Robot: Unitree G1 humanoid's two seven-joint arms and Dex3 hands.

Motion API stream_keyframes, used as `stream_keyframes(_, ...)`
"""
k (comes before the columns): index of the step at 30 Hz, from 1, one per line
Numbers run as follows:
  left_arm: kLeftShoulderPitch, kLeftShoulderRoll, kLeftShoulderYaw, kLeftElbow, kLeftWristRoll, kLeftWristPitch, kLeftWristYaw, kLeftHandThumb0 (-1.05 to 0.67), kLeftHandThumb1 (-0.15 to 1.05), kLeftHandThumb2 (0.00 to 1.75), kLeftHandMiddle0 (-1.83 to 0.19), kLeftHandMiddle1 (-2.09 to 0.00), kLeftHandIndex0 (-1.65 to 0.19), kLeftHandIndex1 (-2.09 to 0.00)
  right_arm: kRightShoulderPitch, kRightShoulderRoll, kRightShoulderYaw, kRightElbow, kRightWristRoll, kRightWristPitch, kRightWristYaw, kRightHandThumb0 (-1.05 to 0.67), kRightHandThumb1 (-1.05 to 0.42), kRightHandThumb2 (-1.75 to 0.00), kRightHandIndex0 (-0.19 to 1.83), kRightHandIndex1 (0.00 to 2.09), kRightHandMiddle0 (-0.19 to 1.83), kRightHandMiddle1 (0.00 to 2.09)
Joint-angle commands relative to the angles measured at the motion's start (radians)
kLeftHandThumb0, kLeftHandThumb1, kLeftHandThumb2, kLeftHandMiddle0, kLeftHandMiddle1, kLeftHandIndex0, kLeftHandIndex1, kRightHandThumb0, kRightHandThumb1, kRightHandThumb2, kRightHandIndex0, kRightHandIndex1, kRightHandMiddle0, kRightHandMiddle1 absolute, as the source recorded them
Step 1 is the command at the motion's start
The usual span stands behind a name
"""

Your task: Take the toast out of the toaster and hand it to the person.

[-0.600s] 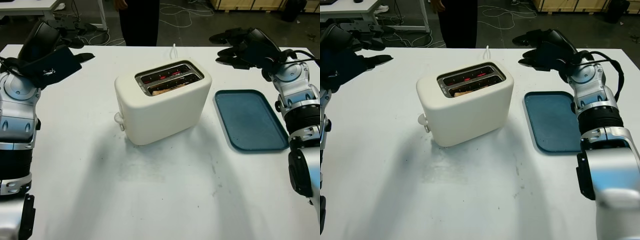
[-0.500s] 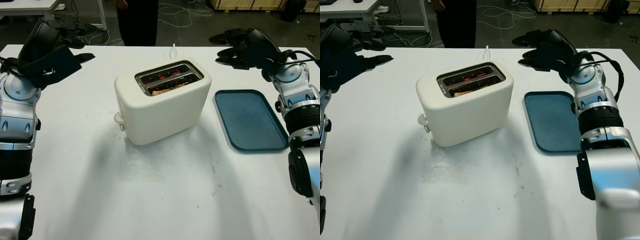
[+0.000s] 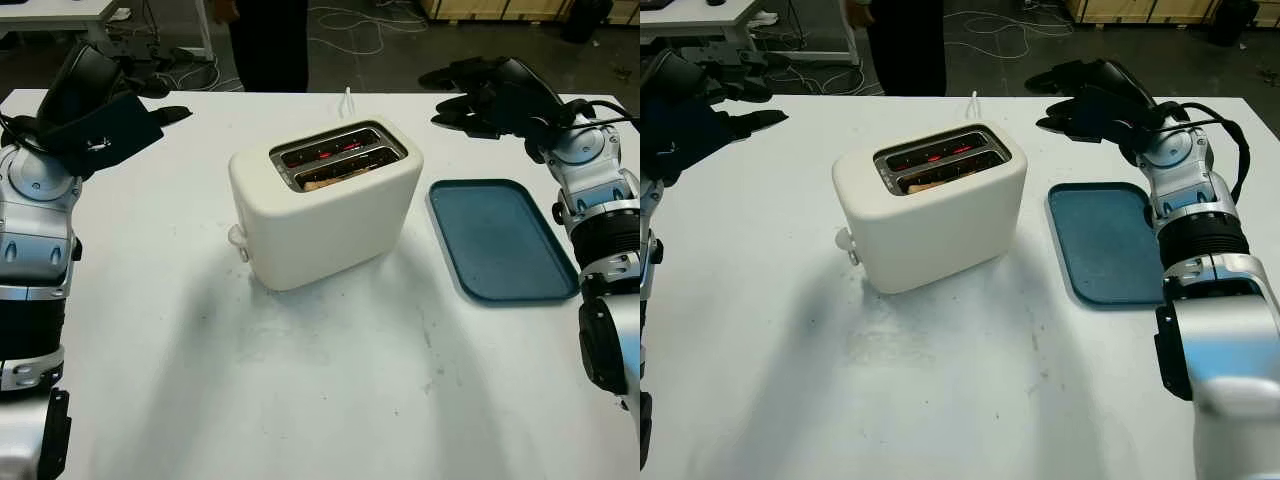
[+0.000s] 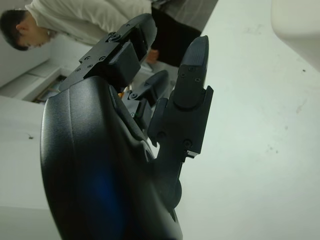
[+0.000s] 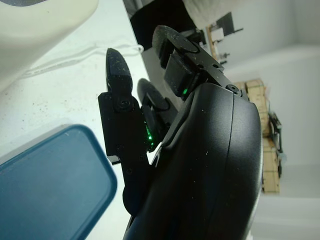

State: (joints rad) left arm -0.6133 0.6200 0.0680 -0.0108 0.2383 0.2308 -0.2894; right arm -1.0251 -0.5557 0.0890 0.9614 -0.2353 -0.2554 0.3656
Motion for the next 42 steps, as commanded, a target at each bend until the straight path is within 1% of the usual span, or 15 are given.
stream_keyframes(1, 0.007, -0.003, 0.004, -0.002, -0.008, -0.005, 0.000, -0.38, 0.92, 0.04, -0.49, -0.58, -0.67, -0.08, 0.000, -0.011, -0.004, -0.009, 0.004, 0.006, 0.008, -0.34, -0.92, -0.16, 0.70, 0.02, 0.65, 0.00)
stream_keyframes(7, 0.012, -0.002, 0.003, -0.004, -0.006, -0.009, 0.000, -0.37, 0.92, 0.04, -0.50, -0.59, -0.67, -0.07, -0.002, -0.013, -0.005, 0.006, 0.004, -0.023, 0.009, -0.33, -0.92, -0.15, 0.73, 0.03, 0.66, 0.00)
stream_keyframes(10, 0.016, 0.000, 0.000, -0.004, 0.000, -0.011, 0.004, -0.38, 0.92, 0.05, -0.51, -0.60, -0.68, -0.07, -0.002, -0.011, -0.011, 0.005, 0.014, -0.014, 0.016, -0.36, -0.92, -0.15, 0.72, 0.02, 0.66, 0.00)
stream_keyframes(14, 0.019, 0.007, -0.006, 0.000, 0.016, -0.022, 0.006, -0.39, 0.92, 0.05, -0.55, -0.61, -0.69, -0.08, -0.002, -0.011, -0.010, -0.003, 0.011, -0.005, 0.015, -0.36, -0.92, -0.15, 0.71, 0.02, 0.65, 0.00)
stream_keyframes(19, 0.016, 0.004, -0.006, 0.002, 0.012, -0.015, -0.002, -0.40, 0.92, 0.05, -0.51, -0.59, -0.68, -0.07, -0.001, -0.006, -0.019, -0.014, 0.024, 0.019, 0.023, -0.34, -0.92, -0.15, 0.70, 0.01, 0.64, 0.00)
stream_keyframes(25, 0.016, 0.000, -0.006, 0.009, 0.006, -0.017, -0.001, -0.41, 0.92, 0.06, -0.49, -0.58, -0.68, -0.06, -0.002, -0.008, -0.020, -0.004, 0.024, -0.002, 0.029, -0.34, -0.92, -0.14, 0.71, 0.01, 0.65, 0.00)
stream_keyframes(29, 0.018, 0.004, -0.011, 0.024, 0.013, -0.035, 0.004, -0.41, 0.92, 0.06, -0.50, -0.59, -0.69, -0.07, -0.004, -0.013, -0.009, -0.003, 0.008, -0.011, 0.023, -0.38, -0.92, -0.15, 0.72, 0.01, 0.65, 0.01)
stream_keyframes(34, 0.030, 0.006, -0.009, 0.007, 0.021, -0.013, 0.001, -0.40, 0.92, 0.07, -0.49, -0.58, -0.68, -0.06, 0.001, -0.006, -0.018, -0.012, 0.022, 0.006, 0.025, -0.37, -0.92, -0.15, 0.72, 0.01, 0.66, 0.01)
stream_keyframes(38, 0.033, 0.004, -0.008, 0.014, 0.020, -0.007, 0.000, -0.41, 0.92, 0.08, -0.49, -0.58, -0.68, -0.06, 0.006, -0.003, -0.026, -0.017, 0.031, 0.010, 0.026, -0.35, -0.92, -0.14, 0.71, 0.00, 0.65, 0.00)
stream_keyframes(42, 0.032, -0.003, -0.006, 0.017, 0.014, -0.006, 0.004, -0.42, 0.92, 0.09, -0.49, -0.58, -0.68, -0.05, 0.009, -0.007, -0.019, -0.020, 0.021, -0.005, 0.020, -0.37, -0.92, -0.14, 0.71, 0.01, 0.65, 0.00)
